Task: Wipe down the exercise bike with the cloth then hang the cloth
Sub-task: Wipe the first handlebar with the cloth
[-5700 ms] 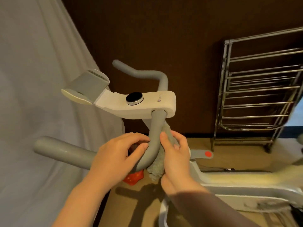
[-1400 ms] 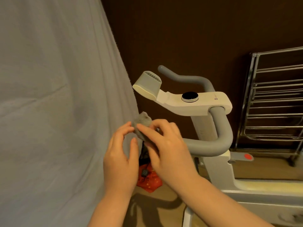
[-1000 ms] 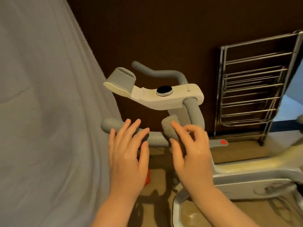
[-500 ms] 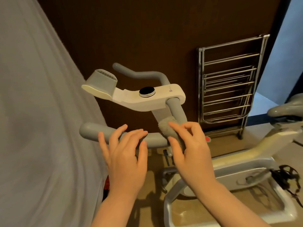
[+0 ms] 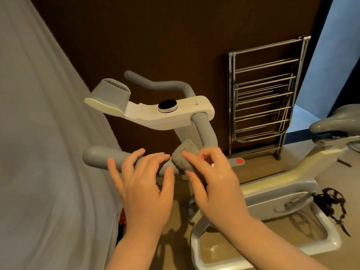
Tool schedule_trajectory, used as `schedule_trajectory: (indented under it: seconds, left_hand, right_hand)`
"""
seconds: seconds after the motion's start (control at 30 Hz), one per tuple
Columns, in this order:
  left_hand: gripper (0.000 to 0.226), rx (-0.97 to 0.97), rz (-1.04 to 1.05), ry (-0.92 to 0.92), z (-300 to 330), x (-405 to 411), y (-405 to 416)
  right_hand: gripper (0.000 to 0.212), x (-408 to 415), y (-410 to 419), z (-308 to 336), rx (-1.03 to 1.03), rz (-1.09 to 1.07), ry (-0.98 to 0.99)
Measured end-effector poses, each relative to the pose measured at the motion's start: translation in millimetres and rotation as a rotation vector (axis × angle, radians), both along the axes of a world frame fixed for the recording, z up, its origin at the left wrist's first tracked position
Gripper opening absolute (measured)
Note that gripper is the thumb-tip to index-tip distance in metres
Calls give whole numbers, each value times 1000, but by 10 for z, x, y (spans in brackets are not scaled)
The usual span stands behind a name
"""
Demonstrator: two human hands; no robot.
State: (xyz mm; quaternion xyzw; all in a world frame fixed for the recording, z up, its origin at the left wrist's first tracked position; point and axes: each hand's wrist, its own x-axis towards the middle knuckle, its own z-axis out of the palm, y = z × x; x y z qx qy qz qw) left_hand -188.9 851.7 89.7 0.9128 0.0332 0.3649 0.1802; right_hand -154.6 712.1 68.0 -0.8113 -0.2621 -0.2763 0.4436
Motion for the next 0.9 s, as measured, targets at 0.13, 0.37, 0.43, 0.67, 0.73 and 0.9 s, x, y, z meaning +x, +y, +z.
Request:
schedule_trajectory:
  seconds: [0.13, 0.37, 0.43, 0.67, 0.73, 0.9]
  left_hand:
    - [23, -33, 11, 3, 6, 6, -35]
    - [19, -48, 60, 23, 21, 25, -110]
    - [18, -62, 74, 27, 19, 35, -165]
    - [25, -115, 57, 48, -2, 201, -410]
    - [27, -107, 55, 54, 2, 272, -492]
    - [26, -98, 155, 48, 3, 387, -635]
  right_hand:
    - [31, 245, -139, 46, 121, -180, 127]
    - [32, 425, -405, 42, 22, -117, 154]
    - [35, 507, -455, 48, 44, -148, 192]
    - [31, 893, -570, 215, -93, 109, 277]
    - [31, 934, -570, 241, -102, 158, 288]
    - [32, 1128, -732, 272, -267, 342, 243]
